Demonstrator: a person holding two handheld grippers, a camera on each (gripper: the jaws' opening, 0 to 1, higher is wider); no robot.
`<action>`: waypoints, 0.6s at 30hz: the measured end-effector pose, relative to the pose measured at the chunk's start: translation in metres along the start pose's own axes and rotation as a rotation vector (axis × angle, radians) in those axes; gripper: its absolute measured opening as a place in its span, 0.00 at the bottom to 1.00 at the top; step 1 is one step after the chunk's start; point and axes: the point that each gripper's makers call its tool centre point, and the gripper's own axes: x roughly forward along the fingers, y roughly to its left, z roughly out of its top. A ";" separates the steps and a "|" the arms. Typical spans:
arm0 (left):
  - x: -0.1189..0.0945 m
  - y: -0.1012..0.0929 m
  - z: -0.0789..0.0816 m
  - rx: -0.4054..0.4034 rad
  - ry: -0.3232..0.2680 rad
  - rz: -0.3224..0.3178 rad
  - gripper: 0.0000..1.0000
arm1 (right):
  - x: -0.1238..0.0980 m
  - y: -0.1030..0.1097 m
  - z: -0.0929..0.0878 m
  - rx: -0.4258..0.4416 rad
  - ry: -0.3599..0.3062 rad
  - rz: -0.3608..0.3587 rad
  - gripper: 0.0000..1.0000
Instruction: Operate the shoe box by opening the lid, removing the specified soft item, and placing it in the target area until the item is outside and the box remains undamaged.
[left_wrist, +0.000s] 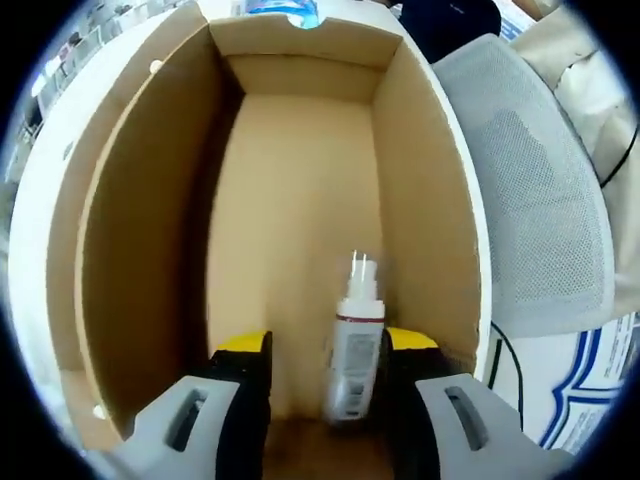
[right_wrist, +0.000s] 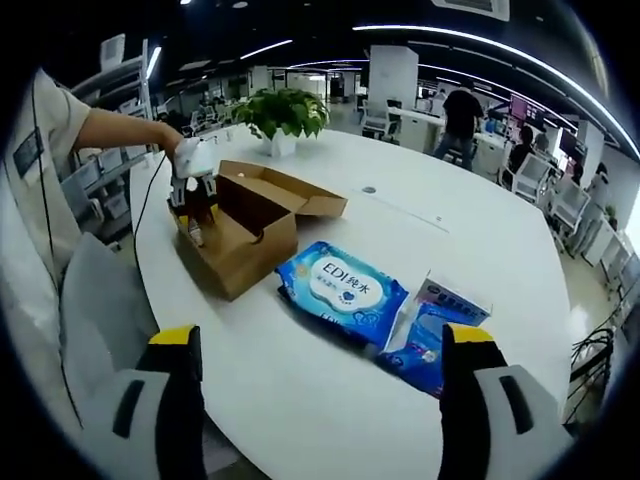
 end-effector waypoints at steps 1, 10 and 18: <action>0.000 0.001 0.000 -0.002 -0.001 0.005 0.41 | 0.001 0.001 0.000 0.000 0.000 0.002 0.94; -0.001 0.005 -0.004 0.010 -0.009 0.033 0.27 | 0.005 0.005 0.003 -0.020 -0.006 0.012 0.91; 0.001 0.005 -0.008 0.037 0.013 0.041 0.23 | 0.005 0.007 0.005 -0.024 -0.013 0.018 0.89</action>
